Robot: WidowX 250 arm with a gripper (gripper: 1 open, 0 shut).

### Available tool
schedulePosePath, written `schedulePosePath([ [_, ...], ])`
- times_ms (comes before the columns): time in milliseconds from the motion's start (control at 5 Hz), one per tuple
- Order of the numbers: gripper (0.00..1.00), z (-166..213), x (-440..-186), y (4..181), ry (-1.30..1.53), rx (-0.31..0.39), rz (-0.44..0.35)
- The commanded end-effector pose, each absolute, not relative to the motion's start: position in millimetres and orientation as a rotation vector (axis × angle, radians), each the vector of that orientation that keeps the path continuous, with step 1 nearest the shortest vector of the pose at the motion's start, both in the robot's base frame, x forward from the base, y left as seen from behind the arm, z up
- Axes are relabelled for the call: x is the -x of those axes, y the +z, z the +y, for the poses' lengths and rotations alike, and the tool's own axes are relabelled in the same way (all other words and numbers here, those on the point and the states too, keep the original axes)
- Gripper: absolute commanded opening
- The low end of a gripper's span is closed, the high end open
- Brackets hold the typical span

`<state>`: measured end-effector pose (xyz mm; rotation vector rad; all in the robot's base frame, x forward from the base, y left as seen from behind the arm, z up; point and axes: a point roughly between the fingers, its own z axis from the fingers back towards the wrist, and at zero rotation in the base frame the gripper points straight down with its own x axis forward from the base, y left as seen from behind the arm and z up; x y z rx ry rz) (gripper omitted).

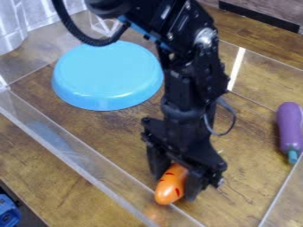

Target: Move the carrot to the right side

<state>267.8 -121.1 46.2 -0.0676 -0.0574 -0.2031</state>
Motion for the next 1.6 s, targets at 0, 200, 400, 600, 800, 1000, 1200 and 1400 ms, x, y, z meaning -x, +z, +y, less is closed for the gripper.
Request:
schedulePosePath([
  [0,0.0,-126.7,-280.2,70.3,-0.205,0.087,-0.132],
  [200,1.0,-129.4,-282.4,56.8,-0.209,0.084,-0.133],
  [400,1.0,-130.3,-284.0,45.5,-0.216,0.084,-0.128],
  [600,1.0,-130.8,-285.7,37.6,-0.217,0.081,-0.124],
  [800,1.0,-132.5,-286.9,26.8,-0.236,0.074,-0.118],
  [1000,0.0,-132.3,-289.4,28.0,-0.246,0.07,-0.113],
  [1200,0.0,-130.5,-295.4,52.8,-0.22,0.053,-0.104],
  [1400,0.0,-129.8,-297.3,64.9,-0.211,0.043,-0.093],
])
